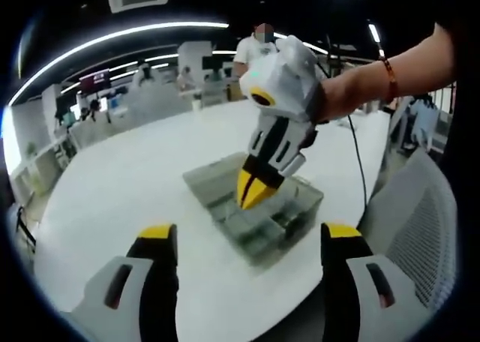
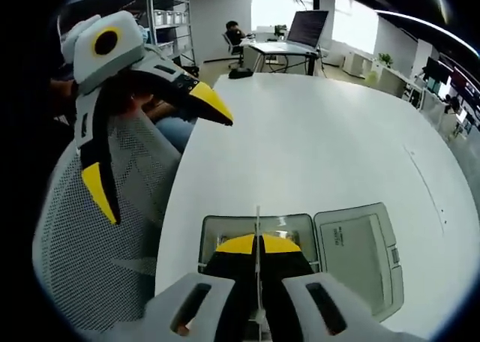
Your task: Insert the divider into the dual guide fixture by aligning both edges with the guide slots and pushing it downward to the bottom, including one-sided entry, uneven engagement, binding, and posture correction.
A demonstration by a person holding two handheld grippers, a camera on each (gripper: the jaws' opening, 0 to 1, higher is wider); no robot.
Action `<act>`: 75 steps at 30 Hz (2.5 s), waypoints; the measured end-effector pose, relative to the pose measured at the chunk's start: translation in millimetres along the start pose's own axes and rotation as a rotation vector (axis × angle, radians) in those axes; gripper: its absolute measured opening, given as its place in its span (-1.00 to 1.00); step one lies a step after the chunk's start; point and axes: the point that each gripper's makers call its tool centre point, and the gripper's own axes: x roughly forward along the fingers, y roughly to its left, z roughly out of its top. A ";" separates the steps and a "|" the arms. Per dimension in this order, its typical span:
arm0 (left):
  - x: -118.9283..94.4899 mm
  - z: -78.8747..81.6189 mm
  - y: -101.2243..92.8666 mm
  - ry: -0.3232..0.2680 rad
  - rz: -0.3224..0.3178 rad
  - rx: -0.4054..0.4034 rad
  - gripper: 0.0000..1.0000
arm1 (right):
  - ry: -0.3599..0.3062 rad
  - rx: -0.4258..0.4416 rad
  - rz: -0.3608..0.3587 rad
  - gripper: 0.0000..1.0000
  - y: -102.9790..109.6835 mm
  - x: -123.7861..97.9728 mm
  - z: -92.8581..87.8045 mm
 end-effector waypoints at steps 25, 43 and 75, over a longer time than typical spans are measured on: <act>4.3 -1.8 -3.5 0.031 -0.036 0.019 0.54 | 0.072 0.002 -0.014 -1.00 1.2 20.5 -12.5; 7.5 -0.5 -10.6 0.042 -0.058 0.027 0.54 | 0.159 -0.008 -0.018 -1.00 0.5 25.5 -16.0; 0.8 9.9 -20.0 0.014 -0.058 -0.041 0.55 | 0.008 0.185 -0.188 -0.87 -1.2 -2.1 -11.4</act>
